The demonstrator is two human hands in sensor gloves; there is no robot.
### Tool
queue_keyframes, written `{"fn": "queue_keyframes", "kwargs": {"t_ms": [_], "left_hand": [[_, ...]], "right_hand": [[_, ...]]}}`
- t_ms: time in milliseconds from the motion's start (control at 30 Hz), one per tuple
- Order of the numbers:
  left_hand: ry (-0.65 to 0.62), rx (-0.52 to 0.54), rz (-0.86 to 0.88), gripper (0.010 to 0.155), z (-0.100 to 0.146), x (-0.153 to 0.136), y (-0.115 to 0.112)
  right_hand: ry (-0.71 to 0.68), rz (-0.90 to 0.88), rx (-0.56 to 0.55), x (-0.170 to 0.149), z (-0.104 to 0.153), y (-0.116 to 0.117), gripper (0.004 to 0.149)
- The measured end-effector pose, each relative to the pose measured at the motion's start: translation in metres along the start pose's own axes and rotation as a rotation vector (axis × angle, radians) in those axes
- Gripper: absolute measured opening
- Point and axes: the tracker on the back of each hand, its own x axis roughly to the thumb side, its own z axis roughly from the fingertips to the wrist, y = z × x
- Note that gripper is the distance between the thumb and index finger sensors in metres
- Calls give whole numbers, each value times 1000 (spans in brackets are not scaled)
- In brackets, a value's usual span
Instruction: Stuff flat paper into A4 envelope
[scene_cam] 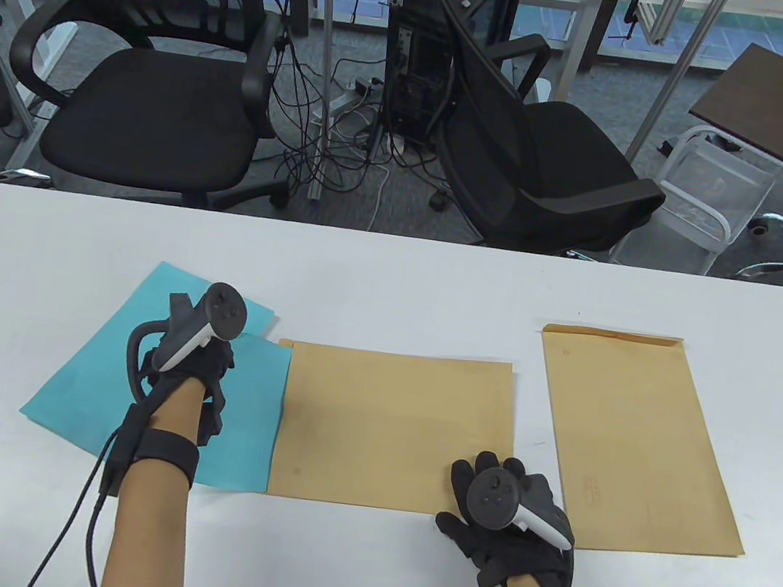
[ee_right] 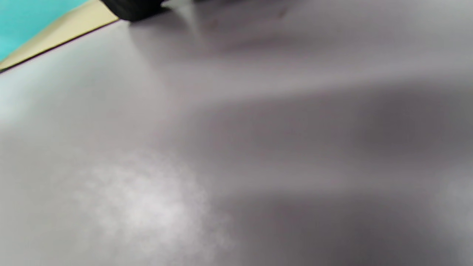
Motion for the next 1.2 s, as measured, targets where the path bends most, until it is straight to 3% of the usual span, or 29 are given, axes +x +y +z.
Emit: {"fn": "queue_keyframes", "kwargs": {"t_ms": [167,433,1200], "left_hand": [[11,13,36,45,-1,-1,-3],[-14,-49,97,45,-3,1,-5],[-44,-38,53,46,-4,26,-22]], "right_hand": [[-3,-10,2,-1,0,0,75],[-22,-40,-2,-4,1,-2,75],[-40,-51,13,-5,1,-2,75]]}}
